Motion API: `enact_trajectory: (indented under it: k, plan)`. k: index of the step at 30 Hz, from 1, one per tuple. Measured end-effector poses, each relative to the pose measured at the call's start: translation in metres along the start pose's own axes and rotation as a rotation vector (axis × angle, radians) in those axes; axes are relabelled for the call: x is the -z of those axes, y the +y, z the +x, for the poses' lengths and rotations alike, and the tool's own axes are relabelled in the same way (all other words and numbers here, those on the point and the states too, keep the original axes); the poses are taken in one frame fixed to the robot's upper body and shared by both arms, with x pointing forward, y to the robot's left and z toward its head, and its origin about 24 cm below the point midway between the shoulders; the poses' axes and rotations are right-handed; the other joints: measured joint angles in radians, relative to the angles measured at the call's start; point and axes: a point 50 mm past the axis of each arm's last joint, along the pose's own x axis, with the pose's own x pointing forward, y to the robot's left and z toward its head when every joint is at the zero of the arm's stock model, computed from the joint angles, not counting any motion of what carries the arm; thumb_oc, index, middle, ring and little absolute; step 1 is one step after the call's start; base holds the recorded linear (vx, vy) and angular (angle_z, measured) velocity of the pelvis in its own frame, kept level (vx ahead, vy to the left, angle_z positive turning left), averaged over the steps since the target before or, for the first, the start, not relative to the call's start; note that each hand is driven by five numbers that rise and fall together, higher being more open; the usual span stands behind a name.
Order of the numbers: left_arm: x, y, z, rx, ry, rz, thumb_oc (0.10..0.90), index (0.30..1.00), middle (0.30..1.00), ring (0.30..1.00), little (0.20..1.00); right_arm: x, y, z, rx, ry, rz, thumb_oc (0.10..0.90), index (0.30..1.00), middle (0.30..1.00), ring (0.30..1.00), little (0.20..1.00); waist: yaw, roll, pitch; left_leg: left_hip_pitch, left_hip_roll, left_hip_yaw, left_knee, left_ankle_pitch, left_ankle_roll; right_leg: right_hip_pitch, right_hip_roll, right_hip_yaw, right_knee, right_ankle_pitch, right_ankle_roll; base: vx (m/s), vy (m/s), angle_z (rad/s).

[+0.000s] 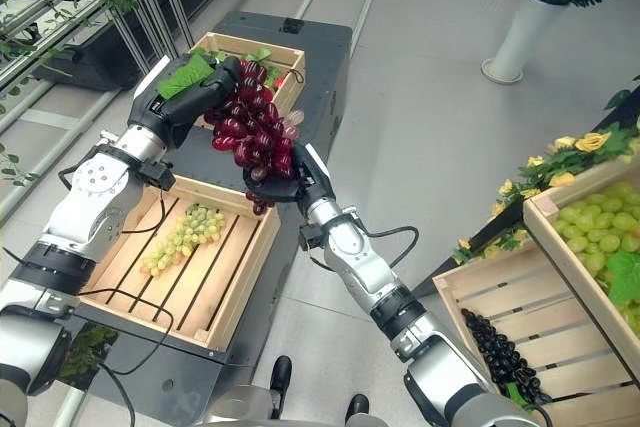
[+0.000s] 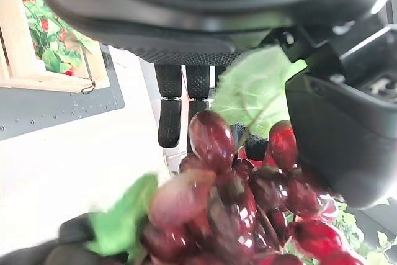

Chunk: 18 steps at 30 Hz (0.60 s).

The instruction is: Pick up the fruits from the basket on one side to the basket on the other side

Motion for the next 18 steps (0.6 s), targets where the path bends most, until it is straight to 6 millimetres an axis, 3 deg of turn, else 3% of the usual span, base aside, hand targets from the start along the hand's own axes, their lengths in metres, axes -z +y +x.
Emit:
enact_trajectory:
  k: [7, 8, 9, 13, 18]
  plan:
    - [0.003, 0.001, -0.001, 0.004, 0.007, -0.002, 0.405, 0.307, 0.307, 0.307, 0.307, 0.002, -0.013, -0.006, 0.050, -0.007, 0.013, 0.400, 0.300, 0.300, 0.300, 0.300, -0.006, 0.003, 0.000, 0.007, 0.005, 0.011, -0.004, 0.000, 0.000, -0.002, 0.000, 0.015, 0.003, 0.000, 0.000, 0.00, 0.008, -0.05]
    - [0.006, -0.001, -0.003, 0.003, 0.016, -0.009, 0.563, 0.545, 0.545, 0.545, 0.545, 0.003, -0.017, -0.009, 0.068, -0.009, 0.018, 0.400, 0.300, 0.300, 0.300, 0.300, -0.009, 0.006, -0.003, 0.009, 0.005, 0.014, -0.007, 0.000, 0.000, -0.004, 0.000, 0.017, 0.003, 0.000, 0.000, -0.01, 0.007, -0.04]
    - [0.013, -0.002, -0.006, -0.002, 0.032, -0.023, 0.800, 0.900, 0.900, 0.900, 0.900, 0.006, -0.019, -0.011, 0.075, -0.004, 0.019, 0.400, 0.300, 0.300, 0.300, 0.300, -0.016, 0.012, -0.007, 0.010, 0.004, 0.015, -0.008, 0.000, 0.000, -0.006, -0.001, 0.019, 0.003, 0.001, 0.001, -0.01, 0.011, -0.05]
    - [0.037, -0.008, -0.020, -0.006, 0.101, -0.077, 0.800, 0.900, 0.900, 0.900, 0.900, 0.013, -0.032, -0.022, 0.128, 0.019, 0.025, 0.400, 0.300, 0.300, 0.300, 0.300, -0.039, 0.029, -0.017, 0.010, 0.004, 0.016, -0.009, -0.001, 0.000, -0.010, 0.001, 0.036, 0.003, 0.001, 0.002, 0.00, 0.012, -0.10]
    - [0.068, -0.013, -0.045, -0.034, 0.194, -0.138, 0.800, 0.900, 0.900, 0.900, 0.900, 0.021, -0.072, -0.048, 0.266, 0.042, 0.057, 0.400, 0.300, 0.300, 0.300, 0.300, -0.074, 0.033, -0.018, 0.025, 0.011, 0.041, -0.009, -0.004, -0.001, -0.011, 0.002, 0.064, 0.003, 0.003, 0.003, 0.01, 0.011, -0.14]
